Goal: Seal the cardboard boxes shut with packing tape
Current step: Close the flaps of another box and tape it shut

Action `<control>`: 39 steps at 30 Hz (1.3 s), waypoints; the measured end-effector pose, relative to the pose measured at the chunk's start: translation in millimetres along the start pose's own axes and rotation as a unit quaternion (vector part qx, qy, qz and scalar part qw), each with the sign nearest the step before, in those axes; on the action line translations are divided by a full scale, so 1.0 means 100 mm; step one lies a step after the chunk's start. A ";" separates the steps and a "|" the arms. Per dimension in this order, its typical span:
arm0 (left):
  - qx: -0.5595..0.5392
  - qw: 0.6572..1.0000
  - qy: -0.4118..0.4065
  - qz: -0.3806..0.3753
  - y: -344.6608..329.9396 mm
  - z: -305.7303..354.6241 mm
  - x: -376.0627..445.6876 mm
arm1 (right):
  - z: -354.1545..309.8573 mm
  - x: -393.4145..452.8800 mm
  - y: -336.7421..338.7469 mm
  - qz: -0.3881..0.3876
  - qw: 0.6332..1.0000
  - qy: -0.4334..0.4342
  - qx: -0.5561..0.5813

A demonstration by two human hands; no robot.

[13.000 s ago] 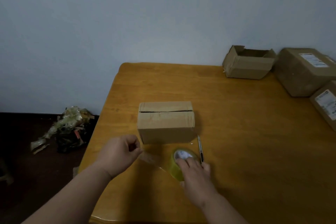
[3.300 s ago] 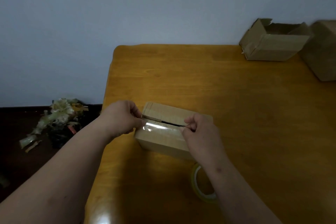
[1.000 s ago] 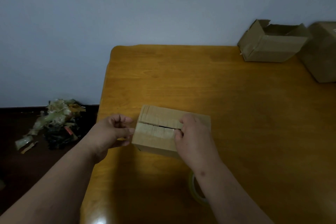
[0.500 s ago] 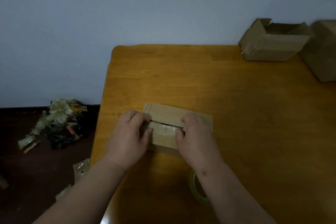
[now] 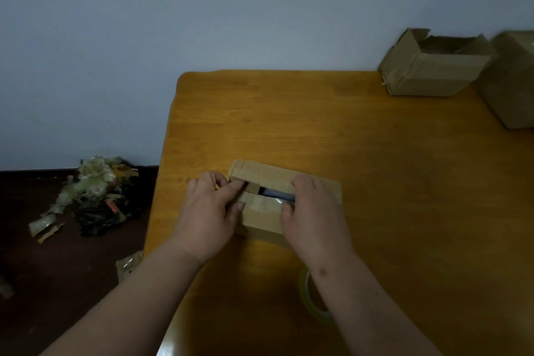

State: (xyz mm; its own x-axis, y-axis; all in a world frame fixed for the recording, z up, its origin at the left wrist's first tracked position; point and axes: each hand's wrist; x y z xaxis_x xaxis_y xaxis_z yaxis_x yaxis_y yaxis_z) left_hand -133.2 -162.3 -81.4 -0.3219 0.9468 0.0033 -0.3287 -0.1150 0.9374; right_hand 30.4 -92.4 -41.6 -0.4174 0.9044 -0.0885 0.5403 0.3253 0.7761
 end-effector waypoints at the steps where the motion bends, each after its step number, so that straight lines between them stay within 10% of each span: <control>1: 0.008 1.000 0.007 -0.013 0.01 0.01 0.01 | 0.01 -0.01 0.00 0.008 1.000 0.009 -0.006; 17: 0.106 0.992 -0.027 -0.061 0.15 0.23 0.13 | 0.40 -0.18 -0.10 0.229 0.966 0.115 0.016; 28: 0.114 0.987 -0.020 -0.110 0.11 0.37 0.23 | 0.43 -0.44 -0.44 0.000 0.978 0.190 -0.082; 39: 0.098 0.985 -0.011 -0.143 0.16 0.33 0.24 | 0.64 -0.41 -0.29 0.010 0.988 0.131 -0.077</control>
State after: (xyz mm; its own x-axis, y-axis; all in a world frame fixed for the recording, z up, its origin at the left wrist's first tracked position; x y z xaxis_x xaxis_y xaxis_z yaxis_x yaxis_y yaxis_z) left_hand -117.1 -131.2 -54.8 -0.2199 0.9386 -0.2658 -0.2255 0.2161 0.9500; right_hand 78.6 -120.8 -100.6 -0.5929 0.8016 0.0768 0.4418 0.2441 0.8633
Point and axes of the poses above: each hand's wrist, its own x-axis towards the middle knuckle, its own y-axis out of the back of the hand, z = x × y, and after that the axes turned 12 degrees about x, right-handed
